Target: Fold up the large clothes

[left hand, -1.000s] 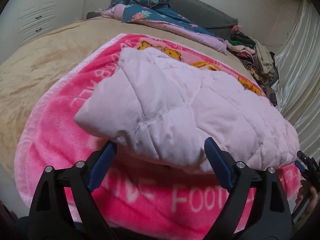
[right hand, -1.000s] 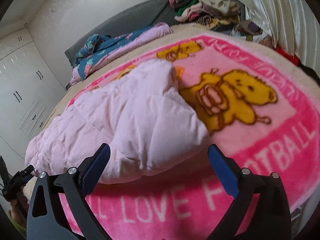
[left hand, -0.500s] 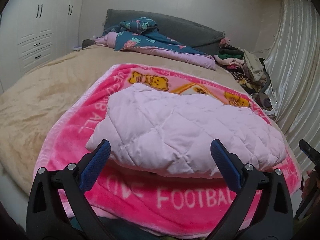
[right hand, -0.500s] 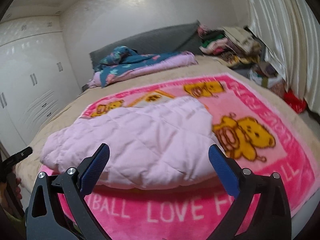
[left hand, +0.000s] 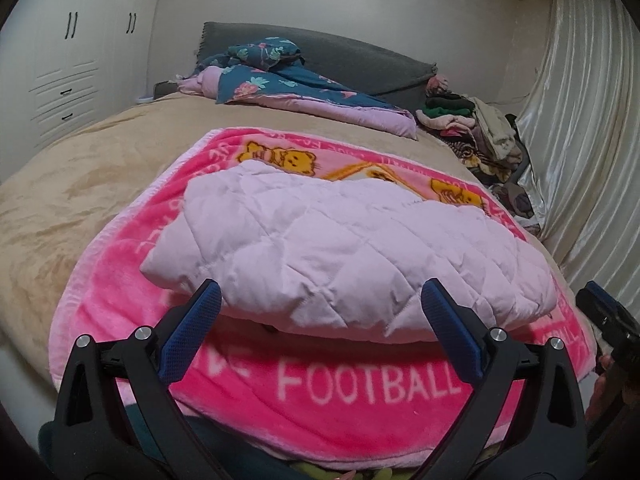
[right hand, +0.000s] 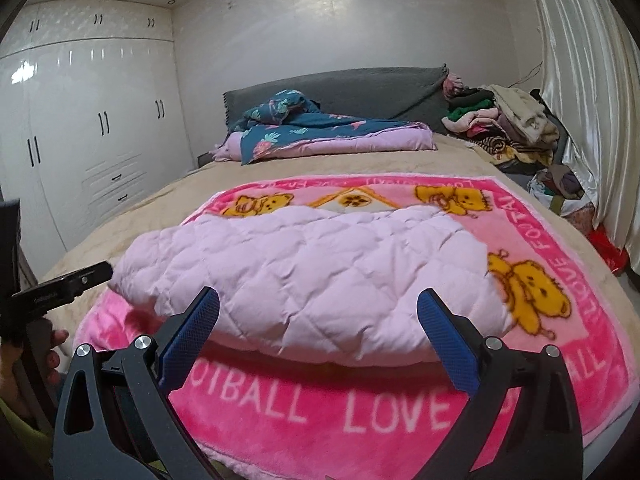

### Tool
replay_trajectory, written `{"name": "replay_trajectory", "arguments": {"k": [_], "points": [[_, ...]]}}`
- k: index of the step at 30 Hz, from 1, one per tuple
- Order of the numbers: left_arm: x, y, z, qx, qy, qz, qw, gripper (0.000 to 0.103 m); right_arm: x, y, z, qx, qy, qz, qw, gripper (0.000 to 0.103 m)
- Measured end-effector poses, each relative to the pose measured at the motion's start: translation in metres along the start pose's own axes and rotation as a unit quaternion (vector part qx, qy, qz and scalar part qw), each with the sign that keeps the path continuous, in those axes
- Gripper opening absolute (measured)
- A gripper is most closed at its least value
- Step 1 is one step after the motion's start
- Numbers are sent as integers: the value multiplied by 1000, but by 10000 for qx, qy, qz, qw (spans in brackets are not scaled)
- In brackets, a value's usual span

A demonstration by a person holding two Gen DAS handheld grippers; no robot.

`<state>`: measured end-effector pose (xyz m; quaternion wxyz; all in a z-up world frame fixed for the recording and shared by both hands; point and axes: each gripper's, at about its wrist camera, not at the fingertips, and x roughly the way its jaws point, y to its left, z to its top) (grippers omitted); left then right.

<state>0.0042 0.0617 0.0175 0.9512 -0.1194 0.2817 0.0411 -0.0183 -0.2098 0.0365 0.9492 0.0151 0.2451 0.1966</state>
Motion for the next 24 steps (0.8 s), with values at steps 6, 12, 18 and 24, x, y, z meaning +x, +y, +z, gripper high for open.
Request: {"name": "replay_trajectory", "arguments": {"k": [6,12,18,24], "points": [[10,-11,-14,200,175,-90,9996,94,11,15,-12,-240,107,-22,9997,99],[14,-16,-18,249,246,-59,9994,94,19,20,-13,-261,244,92,9993,99],[13,-16,-18,250,188,-49,9995,94,24,22,-15,-263,345,153,9989,99],[11,-15,-17,224,157,-20,9996,94,24,22,-14,-240,318,176,9991,99]]}}
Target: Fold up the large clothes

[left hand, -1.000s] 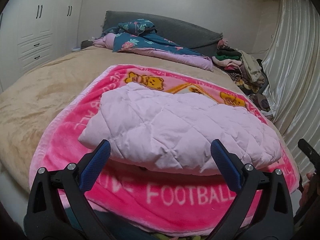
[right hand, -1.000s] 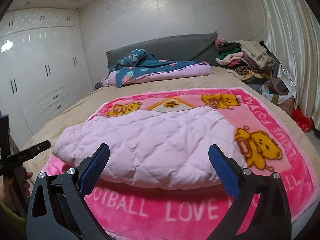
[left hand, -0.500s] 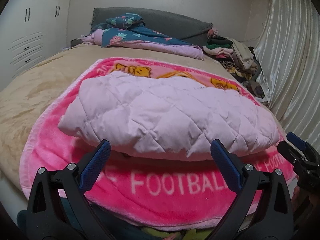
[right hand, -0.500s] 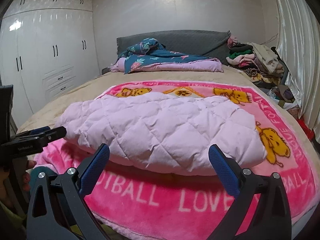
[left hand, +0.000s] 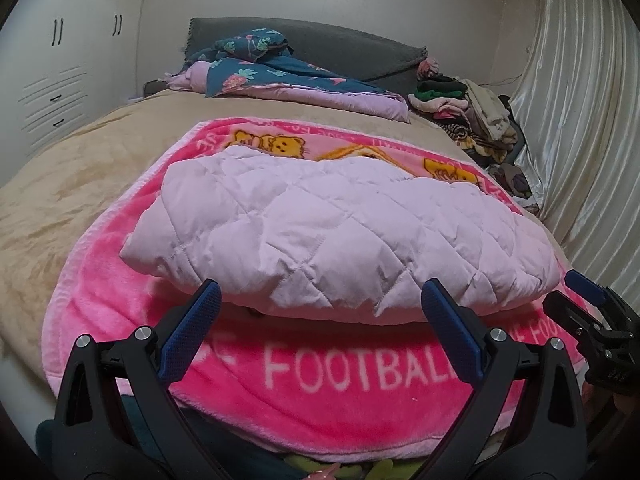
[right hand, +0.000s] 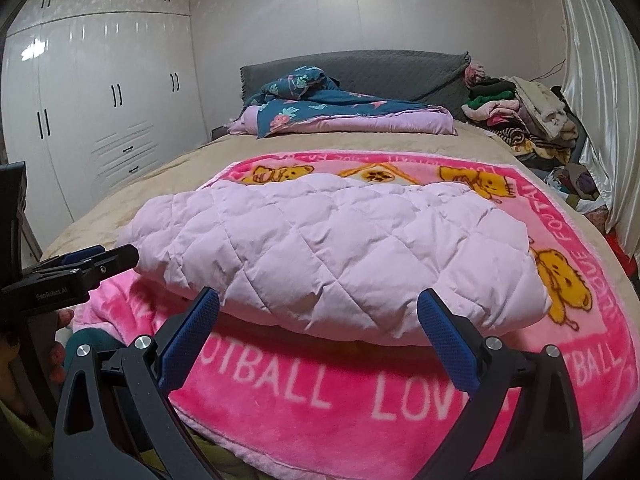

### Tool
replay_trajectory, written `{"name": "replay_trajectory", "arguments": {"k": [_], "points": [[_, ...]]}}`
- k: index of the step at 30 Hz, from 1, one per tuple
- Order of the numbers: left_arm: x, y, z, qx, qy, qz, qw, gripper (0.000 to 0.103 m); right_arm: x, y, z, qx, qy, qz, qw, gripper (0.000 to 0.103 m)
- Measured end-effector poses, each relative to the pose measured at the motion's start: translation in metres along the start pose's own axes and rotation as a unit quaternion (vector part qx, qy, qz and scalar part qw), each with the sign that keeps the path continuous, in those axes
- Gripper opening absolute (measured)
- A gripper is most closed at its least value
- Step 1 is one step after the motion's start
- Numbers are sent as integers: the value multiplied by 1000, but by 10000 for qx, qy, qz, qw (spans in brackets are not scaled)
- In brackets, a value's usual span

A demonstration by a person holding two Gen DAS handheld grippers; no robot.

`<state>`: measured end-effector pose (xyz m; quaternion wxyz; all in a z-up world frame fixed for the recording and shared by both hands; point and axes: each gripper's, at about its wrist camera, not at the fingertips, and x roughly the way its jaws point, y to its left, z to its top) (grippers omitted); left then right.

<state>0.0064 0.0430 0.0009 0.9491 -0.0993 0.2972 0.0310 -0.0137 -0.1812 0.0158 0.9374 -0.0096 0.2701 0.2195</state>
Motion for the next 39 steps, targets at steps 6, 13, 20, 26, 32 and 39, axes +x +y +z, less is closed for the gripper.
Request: {"name": "replay_trajectory", "arguments": {"k": [6,13,20,26,32,39], "points": [[-2,0,1,22,-19,15,10000,94,-3,-2,0,31,-35,-4,10000,99],[-4,0,2,20,-16,31,10000,94,-4,-2,1,44,-36,3,10000,99],[-5,1,2,24,-8,57,10000,94,-4,-2,1,42,-48,-1,10000,99],[-6,4,2,13,2,90,10000,94,-4,-2,1,43,-38,3,10000,99],[-8,7,4,2,9,141,9999,94,-4,-2,1,54,-53,17,10000,99],[-6,4,4,-11,46,209,9998,94,-5,-1,1,55,-47,17,10000,99]]}}
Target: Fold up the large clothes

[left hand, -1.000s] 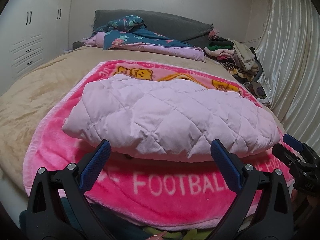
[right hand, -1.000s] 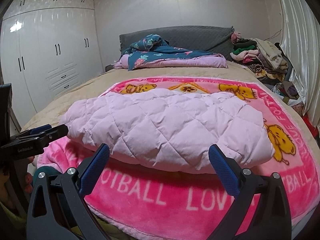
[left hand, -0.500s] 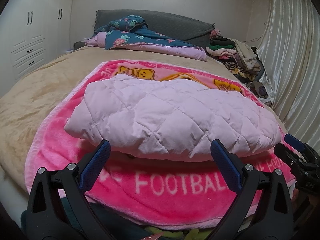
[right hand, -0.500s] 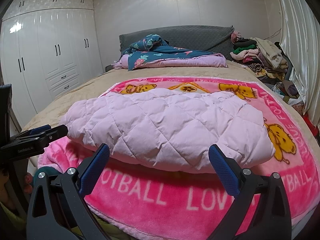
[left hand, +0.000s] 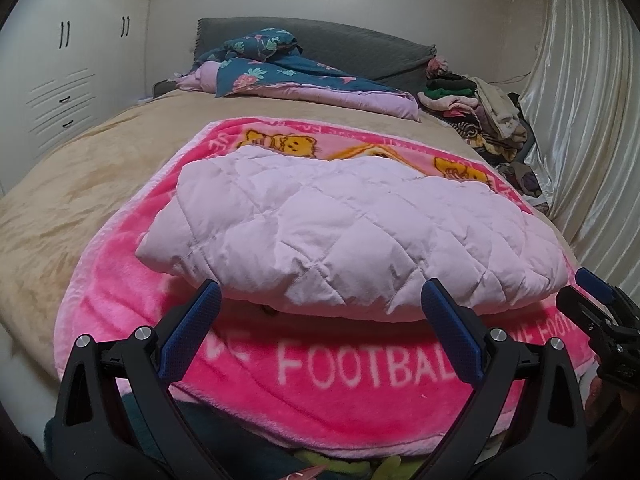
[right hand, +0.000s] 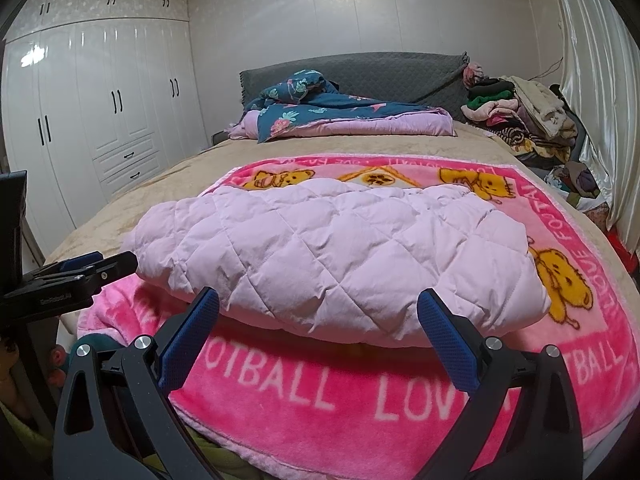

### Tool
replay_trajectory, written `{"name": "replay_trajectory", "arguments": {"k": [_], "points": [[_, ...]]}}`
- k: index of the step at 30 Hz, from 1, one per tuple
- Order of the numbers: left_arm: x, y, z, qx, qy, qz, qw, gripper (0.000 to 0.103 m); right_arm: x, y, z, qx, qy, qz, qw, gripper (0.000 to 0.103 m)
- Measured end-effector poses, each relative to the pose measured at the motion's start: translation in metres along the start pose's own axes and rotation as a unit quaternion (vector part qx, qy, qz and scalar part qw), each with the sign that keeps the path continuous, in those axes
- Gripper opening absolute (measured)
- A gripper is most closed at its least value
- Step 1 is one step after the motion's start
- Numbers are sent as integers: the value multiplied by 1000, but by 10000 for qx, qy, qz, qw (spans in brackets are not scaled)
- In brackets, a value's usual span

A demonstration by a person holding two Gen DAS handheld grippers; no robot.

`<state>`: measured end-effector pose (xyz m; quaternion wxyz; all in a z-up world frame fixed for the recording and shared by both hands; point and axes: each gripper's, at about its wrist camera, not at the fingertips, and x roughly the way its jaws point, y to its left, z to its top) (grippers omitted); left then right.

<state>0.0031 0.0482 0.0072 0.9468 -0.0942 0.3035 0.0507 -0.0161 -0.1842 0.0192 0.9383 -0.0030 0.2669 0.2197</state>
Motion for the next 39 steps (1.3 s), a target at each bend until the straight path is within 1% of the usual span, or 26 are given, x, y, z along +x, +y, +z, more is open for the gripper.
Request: {"name": "replay_trajectory", "arguments": {"k": [12,27,33,39], "points": [[-1,-2,-1,26,-8,85,10000,94,-1,2,1,-15,-14,-6,10000,99],[-1,-3,-2,40,-3,83,10000,94,-2,3,1,-42,-8,-44,10000,99],[3,0,-4,72,153,81,9998,94,-5,2,0,-113,-34,-116,9999,99],[11,5,-5,63,300,118,9995,94,-11,-9,0,-99,-129,-386,9991,99]]}}
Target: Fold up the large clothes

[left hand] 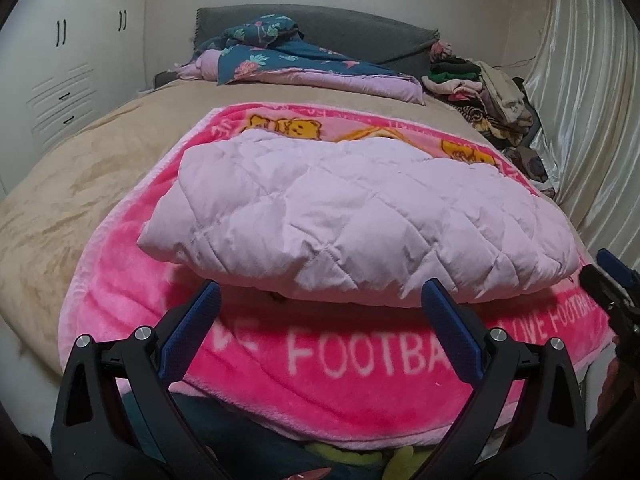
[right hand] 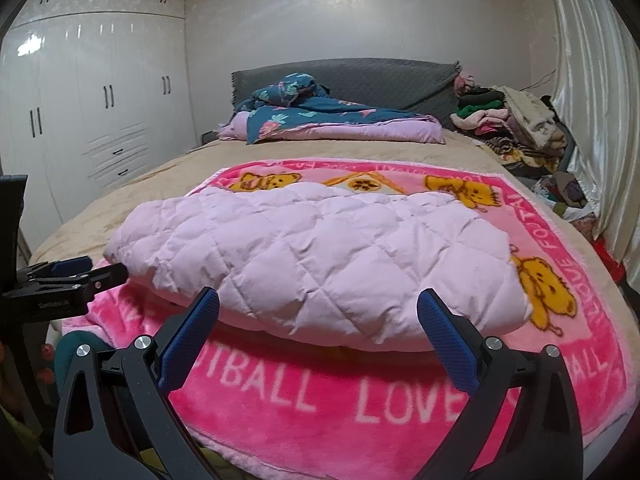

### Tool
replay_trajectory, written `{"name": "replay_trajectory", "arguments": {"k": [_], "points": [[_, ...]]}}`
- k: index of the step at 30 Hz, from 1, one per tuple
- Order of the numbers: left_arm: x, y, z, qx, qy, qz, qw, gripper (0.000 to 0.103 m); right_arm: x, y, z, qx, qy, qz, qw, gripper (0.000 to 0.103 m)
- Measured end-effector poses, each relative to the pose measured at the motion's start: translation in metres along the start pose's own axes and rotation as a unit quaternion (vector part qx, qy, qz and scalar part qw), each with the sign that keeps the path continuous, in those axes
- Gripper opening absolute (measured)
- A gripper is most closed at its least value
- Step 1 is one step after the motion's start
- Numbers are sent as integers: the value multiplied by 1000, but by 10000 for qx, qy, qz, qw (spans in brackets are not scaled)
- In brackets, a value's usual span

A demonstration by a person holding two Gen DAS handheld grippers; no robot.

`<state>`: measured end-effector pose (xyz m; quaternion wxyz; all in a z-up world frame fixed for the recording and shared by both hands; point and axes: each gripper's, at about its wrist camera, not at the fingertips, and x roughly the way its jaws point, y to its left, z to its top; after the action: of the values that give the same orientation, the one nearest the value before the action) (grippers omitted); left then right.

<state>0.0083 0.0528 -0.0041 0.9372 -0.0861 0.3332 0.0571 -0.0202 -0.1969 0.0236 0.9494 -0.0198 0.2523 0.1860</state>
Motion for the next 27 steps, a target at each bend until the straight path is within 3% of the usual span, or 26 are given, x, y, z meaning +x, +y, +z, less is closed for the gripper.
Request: {"name": "replay_trajectory", "arguments": {"k": [7,10,13,15,17,19,22,24,27], "points": [[12,10,4,-28,96,237,9997,94,-18,-55,-4,608,-282,-624,9958,99],[21,27,13,-237,126,349,9990,94,-31,-93,-11,887,-347,-1195,9883,99],[34,58,28,-569,161,557,9967,94,-51,-157,-29,1358,-395,-2011,9693,99],[46,86,40,-890,261,639,9936,94,-65,-219,-54,1969,-230,-2664,9432,99],[58,123,54,-1230,281,865,9882,94,-81,-285,-90,2566,59,-3438,9033,99],[72,164,68,-1499,236,1187,9813,94,-98,-340,-125,3100,365,-4102,8569,99],[100,229,85,-1848,339,1794,9657,94,-130,-416,-186,3866,769,-4900,7775,99],[118,269,91,-2048,459,2163,9535,94,-146,-458,-224,4298,979,-5044,7424,99],[148,327,98,-2343,547,2650,9337,94,-153,-498,-262,4545,1378,-5156,7131,99]]}}
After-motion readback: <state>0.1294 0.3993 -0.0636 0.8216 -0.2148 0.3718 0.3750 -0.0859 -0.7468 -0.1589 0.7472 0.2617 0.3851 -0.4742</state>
